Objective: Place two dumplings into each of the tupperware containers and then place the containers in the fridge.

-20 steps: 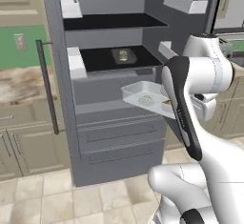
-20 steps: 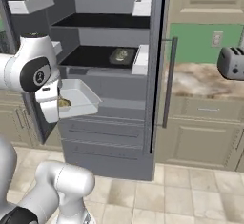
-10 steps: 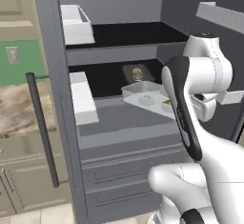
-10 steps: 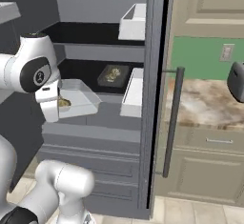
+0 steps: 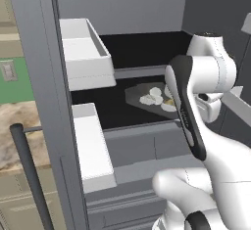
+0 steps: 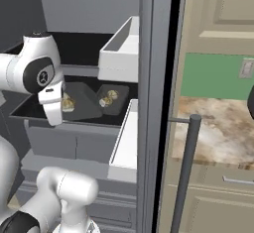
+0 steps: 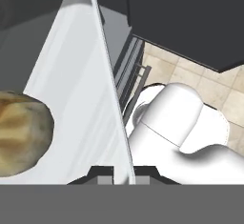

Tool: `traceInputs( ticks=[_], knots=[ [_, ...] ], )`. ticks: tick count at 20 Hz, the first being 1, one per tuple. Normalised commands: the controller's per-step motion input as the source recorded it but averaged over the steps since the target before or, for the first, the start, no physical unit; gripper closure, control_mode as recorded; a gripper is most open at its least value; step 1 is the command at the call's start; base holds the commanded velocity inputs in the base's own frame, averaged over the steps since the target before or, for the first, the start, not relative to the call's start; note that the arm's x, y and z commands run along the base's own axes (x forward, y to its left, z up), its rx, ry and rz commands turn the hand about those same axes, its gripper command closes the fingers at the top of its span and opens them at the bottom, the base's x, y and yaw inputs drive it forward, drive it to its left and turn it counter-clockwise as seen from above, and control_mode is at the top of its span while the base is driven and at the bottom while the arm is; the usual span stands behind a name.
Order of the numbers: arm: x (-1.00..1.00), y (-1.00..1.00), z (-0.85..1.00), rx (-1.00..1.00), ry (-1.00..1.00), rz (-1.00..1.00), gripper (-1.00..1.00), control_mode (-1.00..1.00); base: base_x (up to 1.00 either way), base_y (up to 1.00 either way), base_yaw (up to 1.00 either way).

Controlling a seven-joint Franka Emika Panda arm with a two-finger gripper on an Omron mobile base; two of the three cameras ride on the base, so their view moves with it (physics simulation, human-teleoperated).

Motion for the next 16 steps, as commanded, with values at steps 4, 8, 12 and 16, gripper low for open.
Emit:
traceInputs(
  ticks=[4, 8, 12, 16],
  knots=[
    [0.0, 0.0, 0.0, 0.0, 0.0, 0.0, 1.0, 1.0, 0.19, 0.04, 0.0],
    [0.0, 0.0, 0.0, 0.0, 0.0, 0.0, 1.0, 1.0, -0.01, 0.0, 0.0],
    [-0.36, 0.12, 0.0, 0.0, -0.01, 0.0, 1.0, -1.0, 0.0, 0.0, 0.0],
    [-0.68, 0.15, 0.01, 0.0, -0.21, 0.1, 1.0, -1.0, 0.0, 0.0, 0.0]
  ],
)
